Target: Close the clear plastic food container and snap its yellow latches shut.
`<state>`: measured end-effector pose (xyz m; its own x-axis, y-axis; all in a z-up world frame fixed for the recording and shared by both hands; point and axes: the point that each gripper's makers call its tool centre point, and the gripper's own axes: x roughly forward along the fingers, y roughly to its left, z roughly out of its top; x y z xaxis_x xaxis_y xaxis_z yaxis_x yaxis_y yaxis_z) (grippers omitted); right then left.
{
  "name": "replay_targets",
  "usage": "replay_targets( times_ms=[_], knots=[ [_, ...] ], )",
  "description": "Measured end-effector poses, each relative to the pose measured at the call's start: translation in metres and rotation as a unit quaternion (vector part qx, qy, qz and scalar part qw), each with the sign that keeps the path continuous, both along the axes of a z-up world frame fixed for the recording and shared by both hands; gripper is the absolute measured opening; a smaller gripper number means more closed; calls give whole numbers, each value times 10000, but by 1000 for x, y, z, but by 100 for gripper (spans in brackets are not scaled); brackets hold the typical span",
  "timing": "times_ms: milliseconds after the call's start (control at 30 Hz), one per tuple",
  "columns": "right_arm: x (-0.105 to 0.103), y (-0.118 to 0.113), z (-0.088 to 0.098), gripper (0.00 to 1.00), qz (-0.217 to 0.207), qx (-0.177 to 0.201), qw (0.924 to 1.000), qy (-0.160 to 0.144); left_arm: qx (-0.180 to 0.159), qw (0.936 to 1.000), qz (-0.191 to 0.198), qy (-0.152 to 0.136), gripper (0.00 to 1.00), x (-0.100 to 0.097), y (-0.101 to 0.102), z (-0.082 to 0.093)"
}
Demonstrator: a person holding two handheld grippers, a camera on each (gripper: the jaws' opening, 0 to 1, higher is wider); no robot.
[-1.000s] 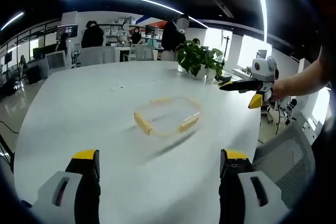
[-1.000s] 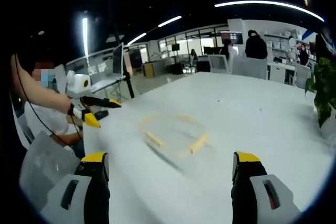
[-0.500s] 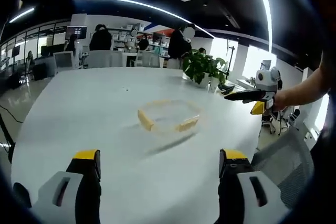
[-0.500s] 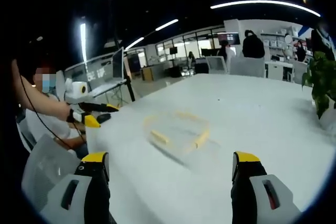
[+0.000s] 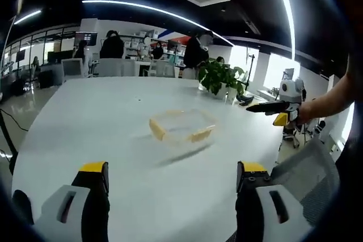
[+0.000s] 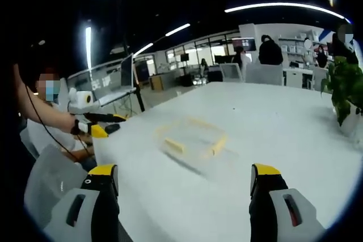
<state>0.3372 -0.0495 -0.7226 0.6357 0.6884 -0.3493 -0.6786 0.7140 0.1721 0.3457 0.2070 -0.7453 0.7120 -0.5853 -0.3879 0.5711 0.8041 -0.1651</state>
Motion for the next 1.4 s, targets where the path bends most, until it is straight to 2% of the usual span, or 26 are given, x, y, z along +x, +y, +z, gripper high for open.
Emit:
replay_targets(
  times_ms=[167, 533, 1000, 1400],
  knots=[
    [-8, -4, -2, 98, -135, 54, 9999, -36, -4, 10000, -3, 9, 94, -7, -1, -3],
    [-15, -8, -4, 98, -371, 168, 9991, -82, -141, 9996, 242, -47, 95, -15, 1, -4],
    [-20, 2, -1, 100, -323, 199, 9992, -158, -56, 9993, 312, -189, 95, -24, 9, -3],
    [-33, 9, -3, 100, -336, 348, 9988, -97, -51, 9994, 335, -120, 96, -39, 13, -7]
  ],
)
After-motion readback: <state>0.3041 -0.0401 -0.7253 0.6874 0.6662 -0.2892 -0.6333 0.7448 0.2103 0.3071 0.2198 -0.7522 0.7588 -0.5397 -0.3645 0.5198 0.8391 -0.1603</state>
